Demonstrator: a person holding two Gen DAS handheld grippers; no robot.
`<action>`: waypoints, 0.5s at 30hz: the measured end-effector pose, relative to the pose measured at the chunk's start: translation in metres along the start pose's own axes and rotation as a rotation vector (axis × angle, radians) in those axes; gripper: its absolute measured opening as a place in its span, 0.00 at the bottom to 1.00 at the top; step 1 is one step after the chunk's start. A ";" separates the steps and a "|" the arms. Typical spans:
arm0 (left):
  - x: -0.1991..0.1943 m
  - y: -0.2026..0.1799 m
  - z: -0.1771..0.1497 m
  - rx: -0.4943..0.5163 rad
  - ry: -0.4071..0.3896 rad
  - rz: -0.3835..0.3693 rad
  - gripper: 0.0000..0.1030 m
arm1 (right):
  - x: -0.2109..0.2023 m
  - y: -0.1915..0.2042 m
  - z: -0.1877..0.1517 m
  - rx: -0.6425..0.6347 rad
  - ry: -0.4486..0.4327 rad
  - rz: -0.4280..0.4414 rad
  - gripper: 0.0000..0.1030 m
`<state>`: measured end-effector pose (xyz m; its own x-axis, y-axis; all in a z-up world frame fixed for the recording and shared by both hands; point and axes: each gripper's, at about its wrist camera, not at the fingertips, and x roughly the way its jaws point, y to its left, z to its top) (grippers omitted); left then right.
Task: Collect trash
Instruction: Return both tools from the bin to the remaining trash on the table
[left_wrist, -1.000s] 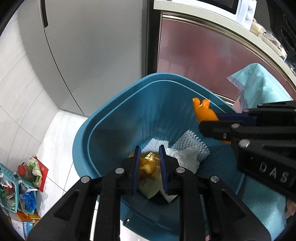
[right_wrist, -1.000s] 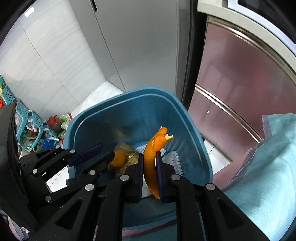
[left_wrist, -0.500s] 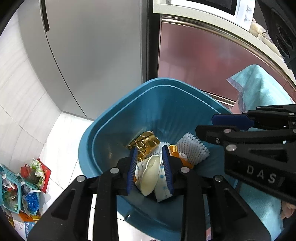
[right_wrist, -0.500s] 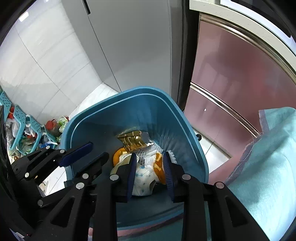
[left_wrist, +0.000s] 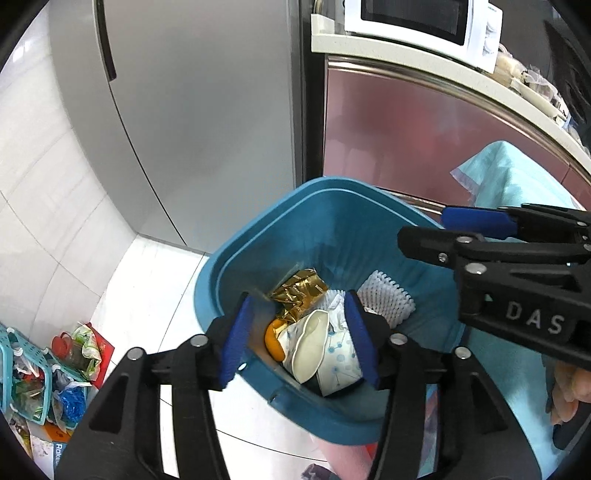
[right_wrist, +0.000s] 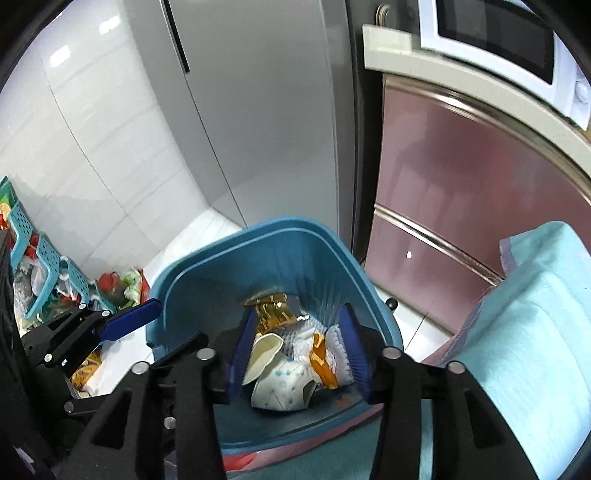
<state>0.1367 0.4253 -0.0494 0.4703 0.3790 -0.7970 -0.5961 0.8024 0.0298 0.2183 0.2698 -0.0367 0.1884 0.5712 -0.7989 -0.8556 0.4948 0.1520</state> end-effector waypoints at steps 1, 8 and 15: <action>-0.004 0.001 0.000 -0.001 -0.008 0.007 0.62 | -0.005 0.001 -0.001 -0.005 -0.014 -0.001 0.54; -0.034 0.005 -0.008 0.000 -0.065 0.030 0.81 | -0.035 0.003 -0.008 -0.004 -0.100 -0.035 0.71; -0.071 0.019 -0.017 -0.036 -0.147 0.049 0.94 | -0.067 0.009 -0.019 -0.001 -0.179 -0.057 0.84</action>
<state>0.0802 0.4058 -0.0025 0.5286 0.4829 -0.6981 -0.6427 0.7649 0.0425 0.1888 0.2236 0.0072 0.3188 0.6498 -0.6900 -0.8419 0.5285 0.1088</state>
